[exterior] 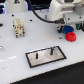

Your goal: Insert the blue gear onto the right peg, followed by the red gear

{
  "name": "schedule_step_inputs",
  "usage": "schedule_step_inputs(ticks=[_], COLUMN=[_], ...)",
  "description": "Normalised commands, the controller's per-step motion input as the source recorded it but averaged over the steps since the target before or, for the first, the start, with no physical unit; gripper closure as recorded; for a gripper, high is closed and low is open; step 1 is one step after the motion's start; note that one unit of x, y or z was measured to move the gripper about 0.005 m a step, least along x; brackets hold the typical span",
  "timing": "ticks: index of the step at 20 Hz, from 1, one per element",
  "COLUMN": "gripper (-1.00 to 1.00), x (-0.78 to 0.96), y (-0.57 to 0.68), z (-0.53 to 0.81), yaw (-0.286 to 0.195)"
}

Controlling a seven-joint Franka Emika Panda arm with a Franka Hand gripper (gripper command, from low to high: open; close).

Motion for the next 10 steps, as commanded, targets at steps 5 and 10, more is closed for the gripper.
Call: schedule_step_inputs(ticks=[5,10], gripper=[1.0,1.0], x=[-0.1,-0.08], y=[0.0,-0.01], z=[-0.13,-0.1], yaw=[0.0,0.0])
